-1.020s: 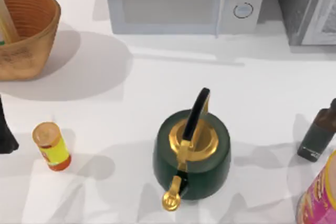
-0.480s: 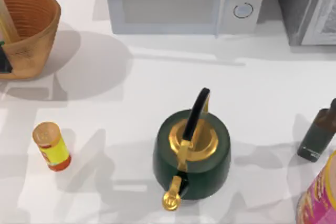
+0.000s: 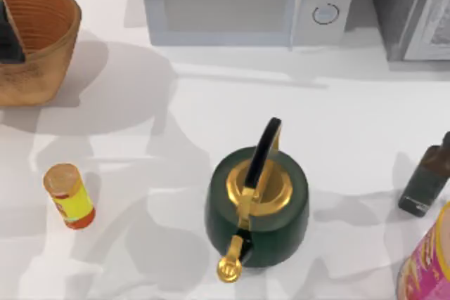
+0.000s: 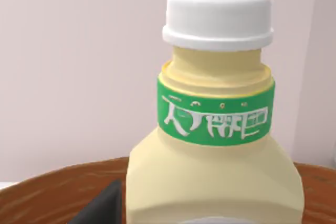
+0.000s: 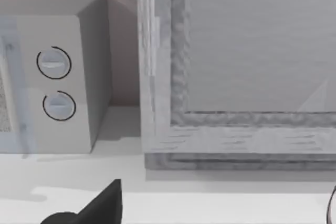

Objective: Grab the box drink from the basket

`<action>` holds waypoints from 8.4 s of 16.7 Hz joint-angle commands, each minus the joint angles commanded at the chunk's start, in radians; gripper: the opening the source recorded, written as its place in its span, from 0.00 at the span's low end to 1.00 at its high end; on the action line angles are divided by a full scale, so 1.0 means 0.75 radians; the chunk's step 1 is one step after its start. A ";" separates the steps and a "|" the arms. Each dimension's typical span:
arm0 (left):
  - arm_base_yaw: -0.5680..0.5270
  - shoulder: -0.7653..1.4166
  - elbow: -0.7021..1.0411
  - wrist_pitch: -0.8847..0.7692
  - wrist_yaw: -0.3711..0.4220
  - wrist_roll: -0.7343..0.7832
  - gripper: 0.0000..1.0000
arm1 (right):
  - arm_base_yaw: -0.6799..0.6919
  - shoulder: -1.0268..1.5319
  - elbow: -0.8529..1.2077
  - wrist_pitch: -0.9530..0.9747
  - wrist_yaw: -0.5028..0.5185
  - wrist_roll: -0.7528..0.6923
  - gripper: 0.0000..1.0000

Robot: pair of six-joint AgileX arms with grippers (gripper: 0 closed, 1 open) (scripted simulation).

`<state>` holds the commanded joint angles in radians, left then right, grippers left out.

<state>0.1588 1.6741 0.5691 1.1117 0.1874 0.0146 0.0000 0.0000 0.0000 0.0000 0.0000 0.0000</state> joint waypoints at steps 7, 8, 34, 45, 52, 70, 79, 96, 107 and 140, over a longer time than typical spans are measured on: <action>0.032 0.338 0.104 0.210 0.036 -0.001 1.00 | 0.000 0.000 0.000 0.000 0.000 0.000 1.00; 0.032 0.338 0.104 0.210 0.036 -0.001 1.00 | 0.000 0.000 0.000 0.000 0.000 0.000 1.00; -0.007 0.502 0.390 0.088 0.000 -0.003 0.55 | 0.000 0.000 0.000 0.000 0.000 0.000 1.00; -0.007 0.502 0.390 0.088 0.000 -0.003 0.00 | 0.000 0.000 0.000 0.000 0.000 0.000 1.00; 0.002 0.450 0.405 0.066 0.001 0.001 0.00 | 0.000 0.000 0.000 0.000 0.000 0.000 1.00; 0.001 0.004 0.735 -0.730 -0.009 0.006 0.00 | 0.000 0.000 0.000 0.000 0.000 0.000 1.00; -0.052 -0.590 0.364 -0.917 -0.069 0.000 0.00 | 0.000 0.000 0.000 0.000 0.000 0.000 1.00; -0.211 -2.222 -0.751 -1.478 -0.249 -0.019 0.00 | 0.000 0.000 0.000 0.000 0.000 0.000 1.00; -0.333 -2.010 -0.716 -1.268 -0.466 0.021 0.00 | 0.000 0.000 0.000 0.000 0.000 0.000 1.00; -0.761 -0.285 -0.461 0.477 -1.895 0.084 0.00 | 0.000 0.000 0.000 0.000 0.000 0.000 1.00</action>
<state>-0.4116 1.4600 0.2235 1.4695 -1.2338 0.0774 0.0000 0.0000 0.0000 0.0000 0.0000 0.0000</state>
